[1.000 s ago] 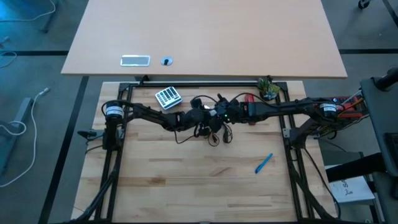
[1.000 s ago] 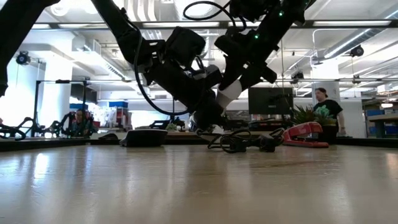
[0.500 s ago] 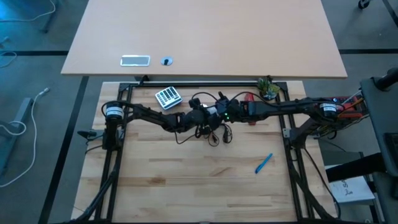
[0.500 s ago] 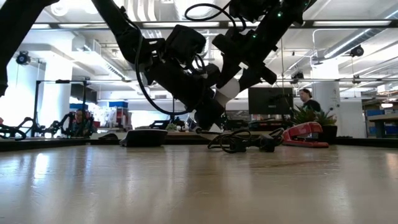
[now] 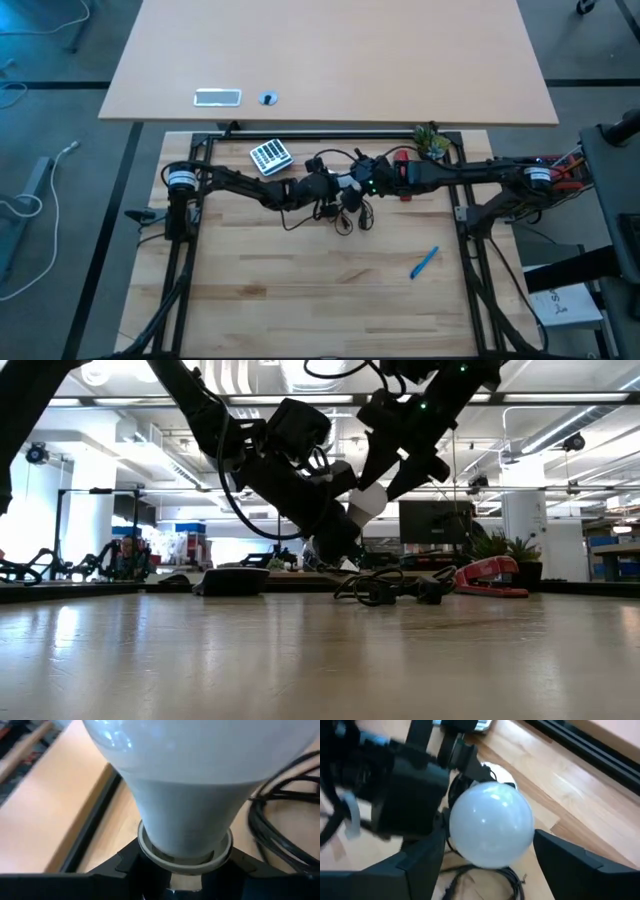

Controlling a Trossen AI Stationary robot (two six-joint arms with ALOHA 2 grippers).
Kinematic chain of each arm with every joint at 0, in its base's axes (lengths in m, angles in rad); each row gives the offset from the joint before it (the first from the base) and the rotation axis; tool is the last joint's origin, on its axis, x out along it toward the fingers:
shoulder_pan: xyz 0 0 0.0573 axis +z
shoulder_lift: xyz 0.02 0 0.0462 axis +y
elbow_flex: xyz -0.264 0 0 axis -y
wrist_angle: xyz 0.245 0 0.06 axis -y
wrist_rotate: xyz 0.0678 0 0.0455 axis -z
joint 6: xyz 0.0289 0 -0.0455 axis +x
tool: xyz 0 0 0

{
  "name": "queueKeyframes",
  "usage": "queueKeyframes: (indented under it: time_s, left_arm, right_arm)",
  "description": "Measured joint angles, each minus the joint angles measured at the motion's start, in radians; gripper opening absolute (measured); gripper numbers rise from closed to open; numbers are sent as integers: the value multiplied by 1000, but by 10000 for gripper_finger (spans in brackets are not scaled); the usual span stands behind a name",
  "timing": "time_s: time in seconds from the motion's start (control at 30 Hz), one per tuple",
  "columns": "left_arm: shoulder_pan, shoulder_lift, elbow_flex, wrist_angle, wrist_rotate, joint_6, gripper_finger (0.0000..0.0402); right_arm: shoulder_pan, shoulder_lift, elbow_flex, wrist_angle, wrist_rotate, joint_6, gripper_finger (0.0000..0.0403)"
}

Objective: Screw lightbulb
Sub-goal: Insert the white lightbulb into the silver lamp

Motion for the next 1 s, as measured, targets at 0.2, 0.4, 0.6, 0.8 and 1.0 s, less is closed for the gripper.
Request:
queueKeyframes:
  time_s: [0.2,0.4,0.6,0.8,1.0]
  left_arm:
    - [17,1,-2,-18,192,-1,158]
    - [20,3,-3,-24,298,12,158]
    - [20,4,-4,-24,299,15,158]
    - [20,6,-6,-33,299,16,158]
    - [19,6,-6,-29,302,15,158]
  right_arm:
    - [33,-11,0,-22,-59,-205,272]
    - [54,-3,2,-46,-55,-365,262]
    - [57,11,3,-28,-48,-466,266]
    - [57,61,4,13,-43,-491,281]
    - [57,69,3,33,-47,-494,295]
